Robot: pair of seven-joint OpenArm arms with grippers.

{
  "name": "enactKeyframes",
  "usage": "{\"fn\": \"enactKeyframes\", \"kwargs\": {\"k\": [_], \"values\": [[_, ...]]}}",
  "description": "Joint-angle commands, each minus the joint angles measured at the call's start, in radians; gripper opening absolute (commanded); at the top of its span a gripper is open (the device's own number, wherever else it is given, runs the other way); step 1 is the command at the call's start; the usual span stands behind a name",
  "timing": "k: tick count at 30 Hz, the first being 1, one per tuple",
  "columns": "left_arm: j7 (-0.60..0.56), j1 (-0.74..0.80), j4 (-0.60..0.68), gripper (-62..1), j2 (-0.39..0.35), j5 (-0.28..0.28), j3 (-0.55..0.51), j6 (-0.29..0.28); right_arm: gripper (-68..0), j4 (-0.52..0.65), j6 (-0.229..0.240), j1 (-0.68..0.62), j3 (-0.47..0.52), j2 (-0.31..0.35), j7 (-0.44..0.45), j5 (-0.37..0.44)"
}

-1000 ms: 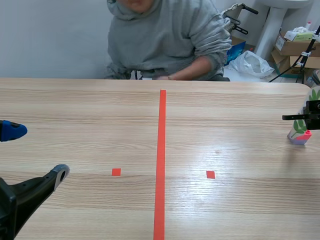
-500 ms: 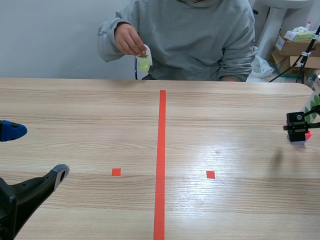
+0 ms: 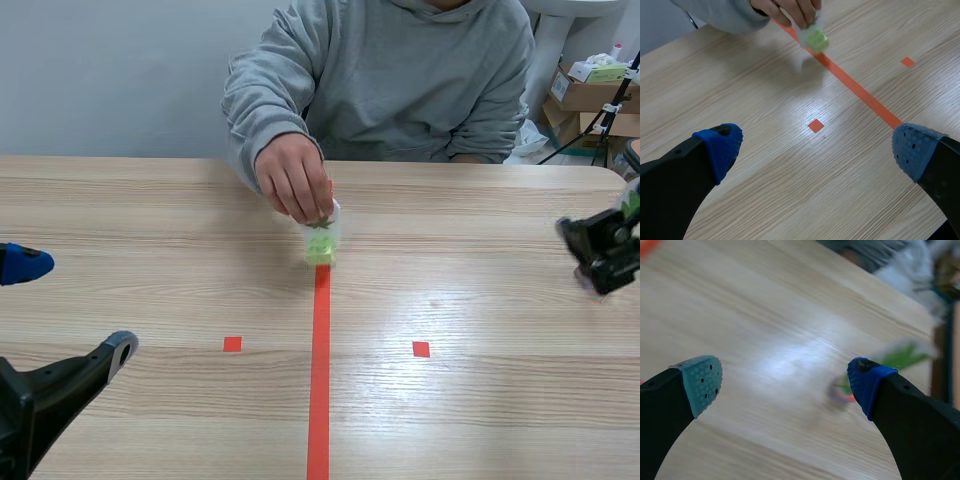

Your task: Do the leaf sorting experiment

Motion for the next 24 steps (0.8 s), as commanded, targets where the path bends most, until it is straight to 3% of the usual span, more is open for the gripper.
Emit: {"fn": "enactKeyframes", "kwargs": {"k": [1,8,13,17,24], "values": [[-0.026,-0.005,0.019,1.4,0.005,-0.008,-0.002,0.006,-16.5,0.018,0.006,-0.040,0.000,0.010,0.011,0.032],[-0.027,-0.005,0.019,1.4,0.000,-0.008,-0.002,0.006,-16.5,0.243,0.055,-0.270,0.000,0.010,-0.052,0.163],[-0.031,-0.006,0.019,1.4,-0.001,-0.007,-0.002,0.006,-16.5,0.367,0.082,-0.388,0.000,0.011,-0.128,0.184],[-0.031,-0.005,0.019,1.4,-0.001,-0.008,-0.002,0.006,-16.5,0.401,0.090,-0.431,0.000,0.011,-0.155,0.186],[-0.030,-0.005,0.019,1.4,0.000,-0.008,-0.002,0.006,-16.5,0.400,0.090,-0.393,0.000,0.011,-0.165,0.186]]}}
